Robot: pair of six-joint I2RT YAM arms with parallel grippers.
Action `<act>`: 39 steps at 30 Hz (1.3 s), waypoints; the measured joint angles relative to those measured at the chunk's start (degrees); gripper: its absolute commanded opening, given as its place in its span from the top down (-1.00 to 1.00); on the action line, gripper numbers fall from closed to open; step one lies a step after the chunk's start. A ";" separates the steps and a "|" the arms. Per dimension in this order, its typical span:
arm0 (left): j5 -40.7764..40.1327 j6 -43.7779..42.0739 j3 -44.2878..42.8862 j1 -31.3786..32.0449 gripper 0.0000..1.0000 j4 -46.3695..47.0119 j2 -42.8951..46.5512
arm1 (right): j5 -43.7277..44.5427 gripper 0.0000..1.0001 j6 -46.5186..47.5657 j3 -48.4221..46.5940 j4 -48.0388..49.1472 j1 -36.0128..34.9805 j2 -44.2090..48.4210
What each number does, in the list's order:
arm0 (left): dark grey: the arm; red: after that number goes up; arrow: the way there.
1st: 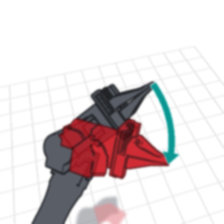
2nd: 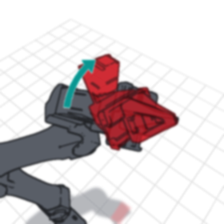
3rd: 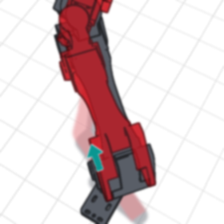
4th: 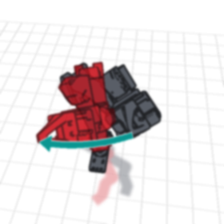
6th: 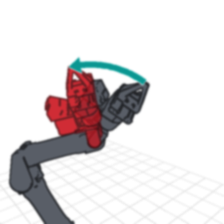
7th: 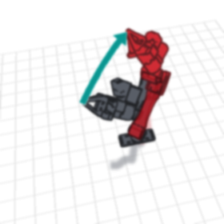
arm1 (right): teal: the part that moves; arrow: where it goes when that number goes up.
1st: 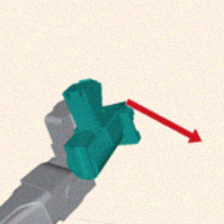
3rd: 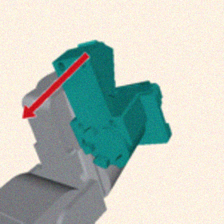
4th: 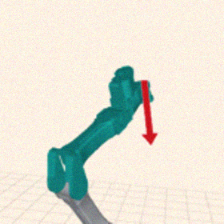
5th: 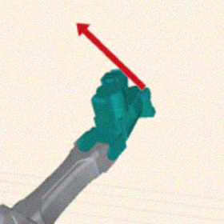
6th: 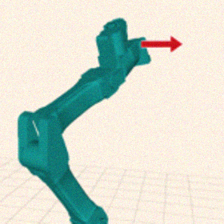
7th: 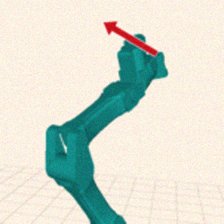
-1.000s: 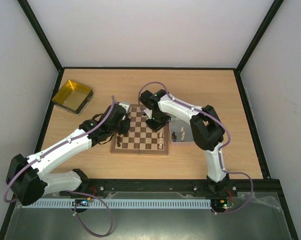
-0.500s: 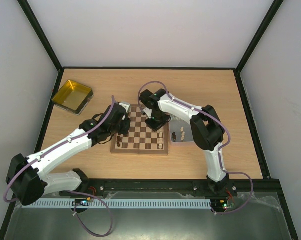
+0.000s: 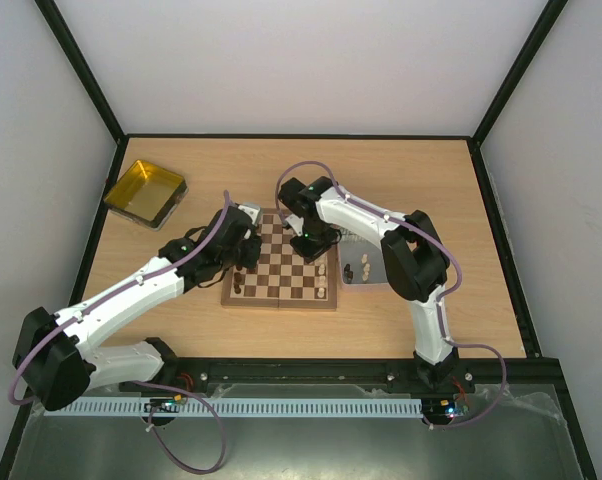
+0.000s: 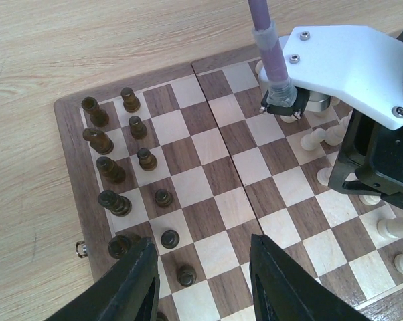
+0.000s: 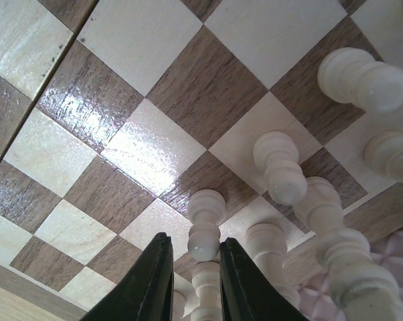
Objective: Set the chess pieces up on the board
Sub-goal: Place the chess piece on the chessboard, then pick up the chess piece from the storage box.
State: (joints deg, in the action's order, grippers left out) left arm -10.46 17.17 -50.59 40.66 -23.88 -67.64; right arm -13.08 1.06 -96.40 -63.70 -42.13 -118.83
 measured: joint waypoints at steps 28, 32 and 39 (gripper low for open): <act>0.61 -0.31 0.02 -0.11 0.29 0.37 -1.05 | 4.79 0.50 -0.24 -0.09 0.46 1.18 12.41; 1.05 -0.33 -0.04 0.07 0.30 0.35 -1.33 | 4.94 0.45 -0.24 2.05 1.09 5.75 17.77; -1.88 -1.36 -7.87 6.10 0.35 -2.56 -9.90 | 5.42 0.46 -0.20 9.53 2.80 14.43 20.57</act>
State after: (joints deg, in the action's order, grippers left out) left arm -12.34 15.81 -58.46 46.76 -26.44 -77.54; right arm -7.66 0.86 -86.87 -60.90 -27.70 -98.26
